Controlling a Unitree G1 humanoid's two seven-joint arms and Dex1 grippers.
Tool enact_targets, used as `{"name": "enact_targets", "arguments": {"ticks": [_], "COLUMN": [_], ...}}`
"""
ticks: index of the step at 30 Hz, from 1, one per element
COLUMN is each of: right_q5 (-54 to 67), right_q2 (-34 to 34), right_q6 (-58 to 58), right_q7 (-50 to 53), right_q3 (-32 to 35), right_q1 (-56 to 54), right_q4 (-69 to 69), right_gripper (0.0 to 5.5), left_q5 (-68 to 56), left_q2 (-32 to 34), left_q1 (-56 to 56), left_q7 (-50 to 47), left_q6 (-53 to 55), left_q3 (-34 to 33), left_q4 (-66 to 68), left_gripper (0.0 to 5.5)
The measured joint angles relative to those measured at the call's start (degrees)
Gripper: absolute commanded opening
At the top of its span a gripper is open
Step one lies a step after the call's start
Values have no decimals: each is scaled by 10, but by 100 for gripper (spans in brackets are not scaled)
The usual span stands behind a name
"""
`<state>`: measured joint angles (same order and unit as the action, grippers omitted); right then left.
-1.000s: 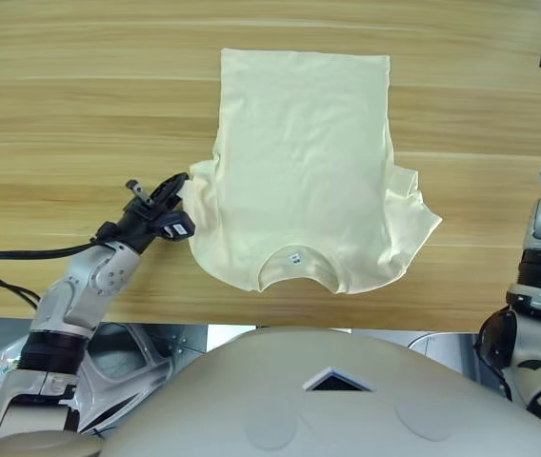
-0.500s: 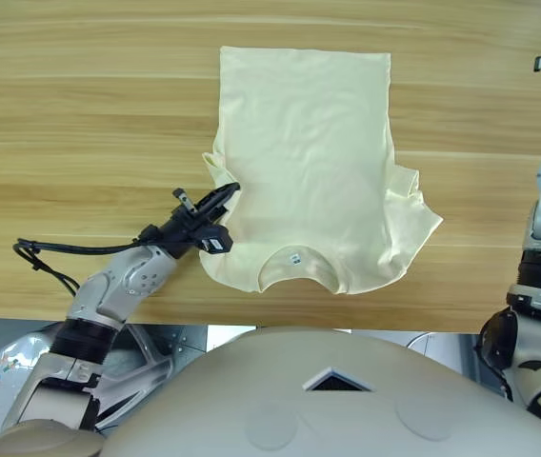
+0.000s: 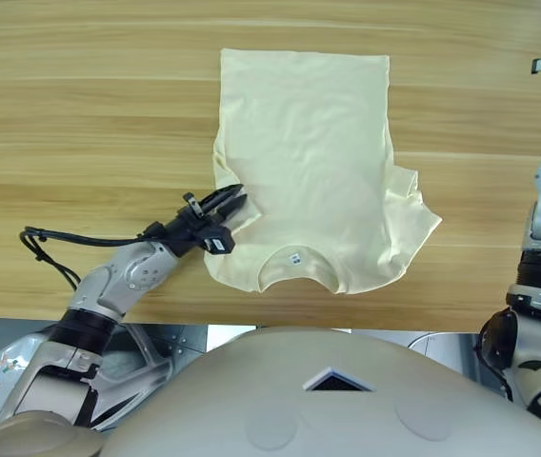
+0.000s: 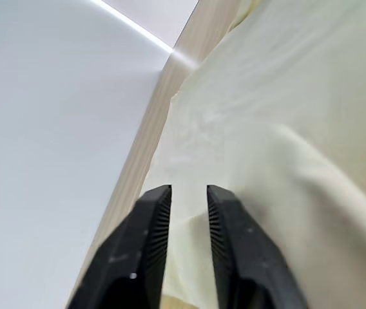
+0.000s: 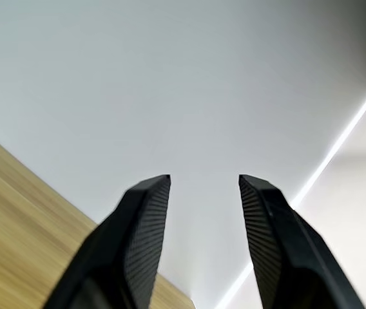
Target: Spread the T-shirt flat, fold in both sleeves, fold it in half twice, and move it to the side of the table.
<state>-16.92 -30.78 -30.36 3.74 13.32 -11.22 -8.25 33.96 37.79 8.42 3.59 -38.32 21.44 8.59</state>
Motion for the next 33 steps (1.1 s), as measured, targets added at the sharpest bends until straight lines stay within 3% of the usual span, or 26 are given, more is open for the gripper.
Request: {"name": "enact_targets", "arguments": {"ticks": [7, 19, 27, 33], "right_q5": [-1, -11, -12, -24], "right_q2": [0, 0, 1, 1], "right_q6": [0, -1, -9, -13], "right_q7": [0, 7, 14, 29], "right_q3": [-3, -10, -10, -10], "right_q1": [0, -2, -2, 13], "right_q4": [-1, -11, -19, -33], "right_gripper": [199, 199, 199, 199], "left_q5": [-27, -50, -104, -71], "left_q2": [0, -22, -29, -69], "left_q1": [2, 4, 27, -21], "left_q7": [26, 3, -44, -86], "left_q6": [-4, -46, -81, -15], "left_q3": [15, 17, -87, -141], "left_q4": [11, 35, -34, 5], "left_gripper": [290, 413, 535, 535]}}
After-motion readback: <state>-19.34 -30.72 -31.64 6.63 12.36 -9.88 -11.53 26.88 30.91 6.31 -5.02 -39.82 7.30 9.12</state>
